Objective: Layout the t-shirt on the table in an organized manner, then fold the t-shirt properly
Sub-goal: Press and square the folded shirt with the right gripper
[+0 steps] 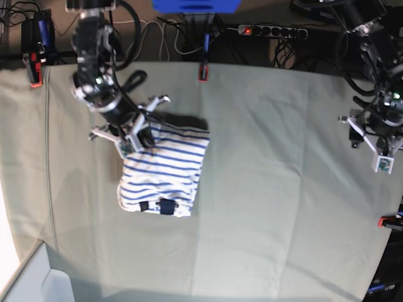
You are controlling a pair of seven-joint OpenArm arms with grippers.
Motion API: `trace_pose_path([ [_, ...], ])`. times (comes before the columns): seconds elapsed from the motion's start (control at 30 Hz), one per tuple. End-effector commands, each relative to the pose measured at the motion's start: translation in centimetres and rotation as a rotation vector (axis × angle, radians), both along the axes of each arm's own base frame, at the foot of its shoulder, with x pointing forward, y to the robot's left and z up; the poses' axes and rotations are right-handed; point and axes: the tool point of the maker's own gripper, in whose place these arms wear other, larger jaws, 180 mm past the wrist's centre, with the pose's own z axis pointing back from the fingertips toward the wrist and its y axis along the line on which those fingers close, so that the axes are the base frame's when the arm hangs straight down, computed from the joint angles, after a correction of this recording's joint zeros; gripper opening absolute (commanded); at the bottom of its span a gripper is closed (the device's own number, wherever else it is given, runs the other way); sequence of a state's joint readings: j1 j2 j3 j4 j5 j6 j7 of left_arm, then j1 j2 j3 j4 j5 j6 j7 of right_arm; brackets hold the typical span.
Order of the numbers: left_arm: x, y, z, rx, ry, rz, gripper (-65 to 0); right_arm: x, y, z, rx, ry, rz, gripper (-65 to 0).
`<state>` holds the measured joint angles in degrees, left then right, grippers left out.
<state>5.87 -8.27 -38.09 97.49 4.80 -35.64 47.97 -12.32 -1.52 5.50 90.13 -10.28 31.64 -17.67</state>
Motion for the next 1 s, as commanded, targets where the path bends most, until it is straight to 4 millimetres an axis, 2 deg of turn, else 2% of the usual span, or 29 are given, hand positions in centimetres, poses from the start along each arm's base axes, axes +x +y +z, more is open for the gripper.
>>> trace_pose_path([
  [0.0,0.7,0.4,1.1,0.014,-0.038,-0.002,-29.6,1.4,0.7,2.9,0.037,-0.095,0.009,-61.0],
  [0.13,0.7,0.1,0.9,0.005,-0.038,-0.001,-29.6,1.6,1.7,5.7,0.05,-0.168,0.017,-61.0],
  [0.23,0.7,-0.4,0.7,-0.009,-0.04,0.0,-29.6,1.5,4.3,6.0,0.079,-0.171,0.074,-61.0],
  [0.33,0.7,-0.5,0.6,-0.012,-0.04,0.0,-29.6,1.8,6.1,5.3,0.099,-0.153,0.114,-61.0],
  [0.4,0.7,-0.5,0.6,-0.014,-0.04,0.001,-29.6,1.9,6.8,4.1,0.109,-0.12,0.127,-61.0],
  [0.5,0.7,-0.5,0.6,-0.014,-0.04,0.001,-29.6,2.1,7.7,1.1,0.126,-0.043,0.144,-61.0],
  [0.6,0.7,-0.5,0.6,-0.014,-0.04,0.001,-29.6,2.3,7.8,-1.4,0.127,0.027,0.15,-61.0],
  [0.73,0.6,-0.4,0.5,-0.014,-0.037,0.004,-29.6,2.2,7.8,-2.3,0.129,0.052,0.152,-61.0],
  [0.83,0.6,-0.5,0.5,-0.014,-0.037,0.002,-29.6,2.6,7.4,-0.4,0.118,-0.004,0.151,-61.0],
  [0.97,0.6,-0.5,0.5,-0.014,-0.037,0.002,-29.6,3.1,6.0,4.9,0.082,-0.154,0.14,-61.0],
])
